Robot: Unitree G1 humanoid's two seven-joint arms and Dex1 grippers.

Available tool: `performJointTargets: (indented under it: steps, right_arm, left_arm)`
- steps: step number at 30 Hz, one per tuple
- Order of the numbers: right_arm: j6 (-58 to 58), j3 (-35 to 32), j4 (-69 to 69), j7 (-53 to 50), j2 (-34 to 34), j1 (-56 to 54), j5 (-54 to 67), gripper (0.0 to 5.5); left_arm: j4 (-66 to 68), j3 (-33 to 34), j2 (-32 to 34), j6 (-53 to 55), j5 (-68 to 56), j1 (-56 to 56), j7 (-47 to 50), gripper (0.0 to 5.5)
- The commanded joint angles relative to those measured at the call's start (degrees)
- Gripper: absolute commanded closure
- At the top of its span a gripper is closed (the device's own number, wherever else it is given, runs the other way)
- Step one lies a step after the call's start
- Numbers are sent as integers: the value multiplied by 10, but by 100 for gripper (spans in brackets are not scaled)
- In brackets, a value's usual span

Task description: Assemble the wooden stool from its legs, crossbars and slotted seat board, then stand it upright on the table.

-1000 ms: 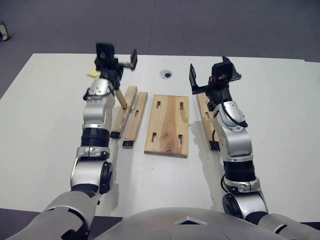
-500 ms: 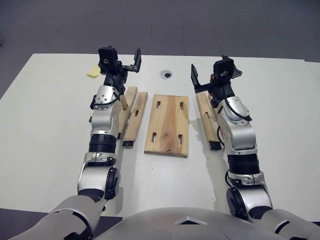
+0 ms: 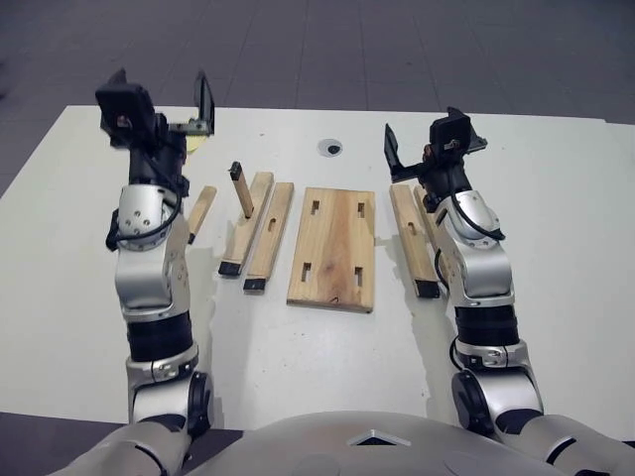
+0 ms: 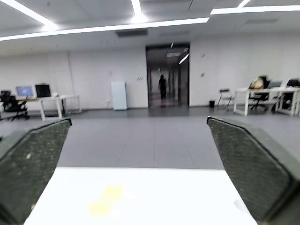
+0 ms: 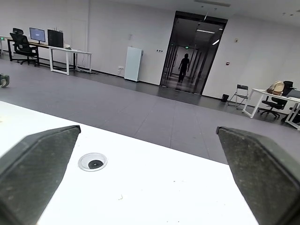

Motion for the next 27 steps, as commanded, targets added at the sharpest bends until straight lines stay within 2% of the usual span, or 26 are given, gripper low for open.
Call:
performJointTargets:
  steps: [1, 10, 19, 27]
  right_arm:
    - [13, -11, -23, -10, -6, 24, -4, 10]
    - [18, -5, -34, -24, 5, 32, -5, 10]
    - [17, 8, -34, -29, 15, 43, -4, 10]
    - [27, 16, -46, -28, 20, 48, -2, 10]
  left_arm:
    - [-27, -28, 0, 25, 6, 60, -17, 12]
    - [-17, -65, 28, 5, 29, 168, -72, 12]
    - [51, -68, 29, 1, 48, 198, -74, 12]
    - [56, -88, 30, 13, 66, 233, -83, 12]
